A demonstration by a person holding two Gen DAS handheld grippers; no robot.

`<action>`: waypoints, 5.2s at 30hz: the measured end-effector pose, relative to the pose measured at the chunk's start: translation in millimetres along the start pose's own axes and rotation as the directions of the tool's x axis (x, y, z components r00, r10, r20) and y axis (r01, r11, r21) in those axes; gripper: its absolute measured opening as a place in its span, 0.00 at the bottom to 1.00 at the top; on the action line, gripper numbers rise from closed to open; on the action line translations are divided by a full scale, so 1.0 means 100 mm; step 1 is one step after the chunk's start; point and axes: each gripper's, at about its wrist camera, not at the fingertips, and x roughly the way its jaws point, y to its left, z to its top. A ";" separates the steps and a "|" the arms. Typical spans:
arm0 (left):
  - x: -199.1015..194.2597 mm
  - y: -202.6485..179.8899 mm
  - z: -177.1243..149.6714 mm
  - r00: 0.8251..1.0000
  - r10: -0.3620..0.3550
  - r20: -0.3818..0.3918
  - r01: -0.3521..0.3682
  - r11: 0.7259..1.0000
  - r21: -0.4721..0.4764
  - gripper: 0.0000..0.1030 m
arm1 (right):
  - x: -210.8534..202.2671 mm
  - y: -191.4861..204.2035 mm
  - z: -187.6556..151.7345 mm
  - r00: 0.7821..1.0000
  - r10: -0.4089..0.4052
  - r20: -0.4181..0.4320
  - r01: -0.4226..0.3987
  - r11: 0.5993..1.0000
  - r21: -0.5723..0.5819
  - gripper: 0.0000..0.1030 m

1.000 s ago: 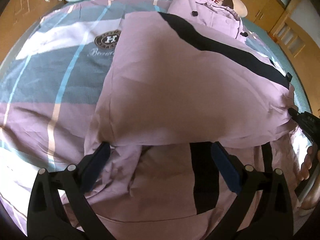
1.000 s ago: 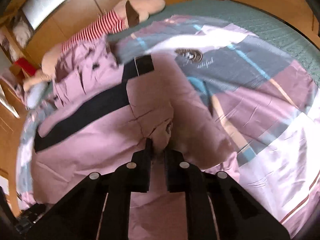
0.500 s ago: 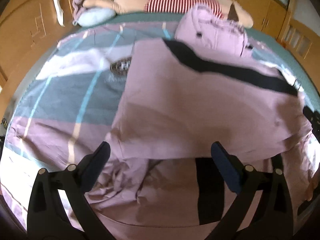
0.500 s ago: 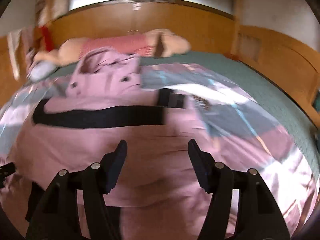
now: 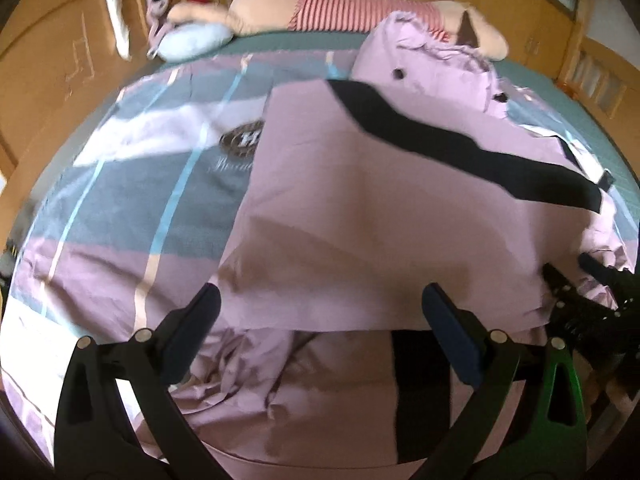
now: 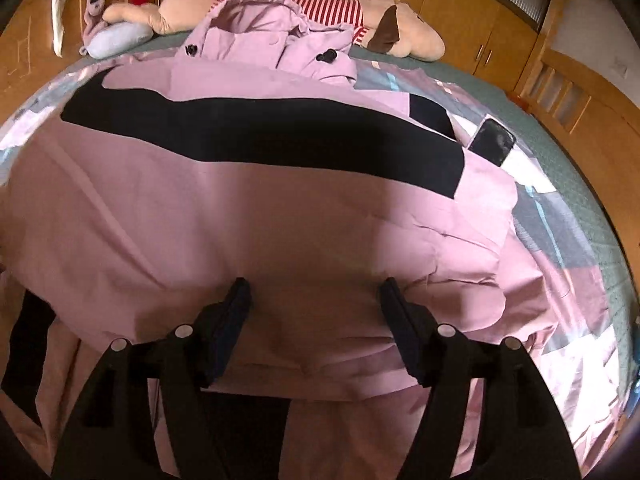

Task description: Fold large clothes

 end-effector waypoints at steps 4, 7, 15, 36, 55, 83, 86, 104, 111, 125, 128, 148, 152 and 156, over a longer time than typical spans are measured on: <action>0.16 -0.12 -0.05 0.999 0.013 -0.046 -0.010 0.998 0.066 0.98 | -0.05 0.02 -0.10 0.999 0.010 0.041 -0.011 1.000 0.016 0.69; 0.29 -0.13 -0.10 0.999 0.017 -0.051 -0.013 0.998 0.069 0.98 | -0.05 0.04 -0.13 0.998 -0.003 0.055 0.002 1.000 0.013 0.69; 0.35 -0.13 -0.14 0.999 0.011 -0.048 -0.008 0.998 0.067 0.98 | -0.03 -0.03 -0.18 0.995 0.040 0.092 -0.045 0.998 0.053 0.70; 0.47 -0.50 -0.30 1.000 0.014 -0.021 -0.010 0.984 0.179 0.98 | -0.03 -0.08 -0.20 0.991 0.084 0.107 -0.093 0.992 0.085 0.72; 0.50 -0.47 -0.32 1.000 -0.005 -0.022 0.009 0.987 0.162 0.98 | 0.11 -0.70 0.09 0.996 -0.007 0.090 -0.023 0.945 0.326 0.81; 0.51 -0.44 -0.34 1.000 -0.004 -0.010 0.005 0.987 0.162 0.98 | 0.34 -0.66 0.03 0.998 -0.017 0.061 -0.001 0.956 0.295 0.94; 0.49 -0.42 -0.36 1.000 -0.009 0.003 0.009 0.988 0.155 0.98 | 0.34 -0.67 0.04 0.999 -0.014 0.052 -0.002 0.956 0.294 0.94; 0.53 -0.43 -0.35 1.000 -0.009 0.024 0.006 0.990 0.139 0.98 | 0.57 -0.07 0.72 0.993 -0.089 0.075 0.076 0.984 0.164 0.99; 0.44 -0.40 -0.34 1.000 0.019 0.009 -0.019 0.993 0.114 0.98 | 0.23 -0.11 0.67 0.989 -0.031 0.142 0.009 0.988 0.153 0.97; 0.14 -0.16 -0.41 1.000 0.005 -0.017 -0.004 0.999 0.053 0.98 | -0.33 -0.27 0.15 0.989 0.043 0.141 -0.055 0.995 0.082 0.97; 0.22 -0.04 -0.36 0.998 0.035 -0.045 -0.034 0.999 0.030 0.98 | -0.21 -0.14 0.15 0.999 -0.002 0.051 0.001 1.000 0.023 0.98; 0.49 -0.12 -0.40 0.994 0.099 -0.043 -0.097 0.995 0.039 0.98 | 1.11 -0.22 2.65 1.000 -0.031 -0.006 0.032 0.972 0.231 0.97; 0.52 -0.11 -0.40 0.995 0.090 -0.049 -0.089 0.996 0.030 0.98 | 1.68 -0.38 2.84 0.993 -0.097 -0.064 0.112 0.946 0.303 0.96; 0.57 -0.11 -0.36 0.996 0.074 -0.058 -0.074 0.997 0.012 0.98 | 2.01 -0.51 2.77 0.994 0.066 -0.083 -0.025 0.909 0.415 0.18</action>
